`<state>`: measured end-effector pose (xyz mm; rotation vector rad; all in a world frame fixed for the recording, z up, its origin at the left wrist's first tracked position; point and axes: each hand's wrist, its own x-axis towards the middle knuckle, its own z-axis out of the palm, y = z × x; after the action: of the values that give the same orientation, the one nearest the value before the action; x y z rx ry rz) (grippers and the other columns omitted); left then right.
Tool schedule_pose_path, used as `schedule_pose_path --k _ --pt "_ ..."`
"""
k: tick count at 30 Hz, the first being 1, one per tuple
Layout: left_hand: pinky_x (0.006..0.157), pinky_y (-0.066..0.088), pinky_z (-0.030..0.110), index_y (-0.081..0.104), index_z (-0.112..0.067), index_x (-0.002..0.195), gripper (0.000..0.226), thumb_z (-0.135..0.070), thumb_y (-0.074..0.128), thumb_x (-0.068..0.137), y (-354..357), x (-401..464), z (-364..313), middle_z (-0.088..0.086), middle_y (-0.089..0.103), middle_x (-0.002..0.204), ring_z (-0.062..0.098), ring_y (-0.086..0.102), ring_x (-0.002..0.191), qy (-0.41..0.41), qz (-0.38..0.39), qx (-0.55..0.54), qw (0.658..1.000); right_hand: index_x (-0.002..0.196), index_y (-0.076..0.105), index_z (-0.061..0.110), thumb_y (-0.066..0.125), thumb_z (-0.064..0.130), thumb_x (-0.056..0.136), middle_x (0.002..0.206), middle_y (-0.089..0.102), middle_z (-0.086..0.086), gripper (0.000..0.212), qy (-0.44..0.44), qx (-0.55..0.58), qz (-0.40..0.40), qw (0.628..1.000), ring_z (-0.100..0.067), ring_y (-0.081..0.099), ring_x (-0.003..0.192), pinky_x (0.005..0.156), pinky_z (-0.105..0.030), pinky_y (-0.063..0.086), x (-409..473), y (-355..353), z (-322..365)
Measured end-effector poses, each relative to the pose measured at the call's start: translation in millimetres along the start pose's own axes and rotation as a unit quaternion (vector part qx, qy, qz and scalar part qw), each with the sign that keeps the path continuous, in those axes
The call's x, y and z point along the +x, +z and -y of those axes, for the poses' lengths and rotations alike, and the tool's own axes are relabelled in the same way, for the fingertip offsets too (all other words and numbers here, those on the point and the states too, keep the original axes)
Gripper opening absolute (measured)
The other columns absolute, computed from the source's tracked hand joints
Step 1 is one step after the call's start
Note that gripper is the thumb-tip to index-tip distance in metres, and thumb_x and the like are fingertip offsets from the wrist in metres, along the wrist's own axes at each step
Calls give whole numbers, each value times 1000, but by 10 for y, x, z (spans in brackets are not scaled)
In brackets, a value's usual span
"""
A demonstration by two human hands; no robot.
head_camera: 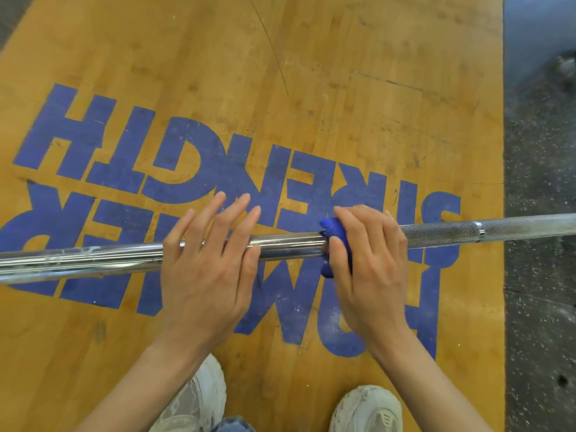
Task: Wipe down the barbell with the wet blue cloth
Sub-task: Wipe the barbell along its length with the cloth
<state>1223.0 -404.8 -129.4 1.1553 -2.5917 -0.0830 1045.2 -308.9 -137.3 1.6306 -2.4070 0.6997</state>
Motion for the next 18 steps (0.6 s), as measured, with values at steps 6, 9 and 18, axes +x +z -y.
schedule_pose_path --k 6,9,18 --pt "118 16 38 63 -14 136 44 -29 32 108 28 6 14 2 55 148 26 39 143 4 -17 0 1000 130 65 8 27 25 110 129 65 -4 47 -77 34 53 995 -26 56 127 118 -46 30 -14 186 530" --pt "119 16 38 64 -15 136 45 -29 32 108 26 14 18 1 55 148 26 39 143 1 -13 -4 1000 128 65 7 25 26 110 126 65 -6 47 -44 -3 19 999 -26 52 129 122 -43 24 -44 68 128" --pt "117 19 39 65 -14 135 47 -31 28 109 73 88 49 2 55 148 27 40 142 5 -24 -14 1000 129 64 7 29 28 110 126 65 -5 45 -69 -10 52 996 -26 53 129 123 -44 22 91 21 96"
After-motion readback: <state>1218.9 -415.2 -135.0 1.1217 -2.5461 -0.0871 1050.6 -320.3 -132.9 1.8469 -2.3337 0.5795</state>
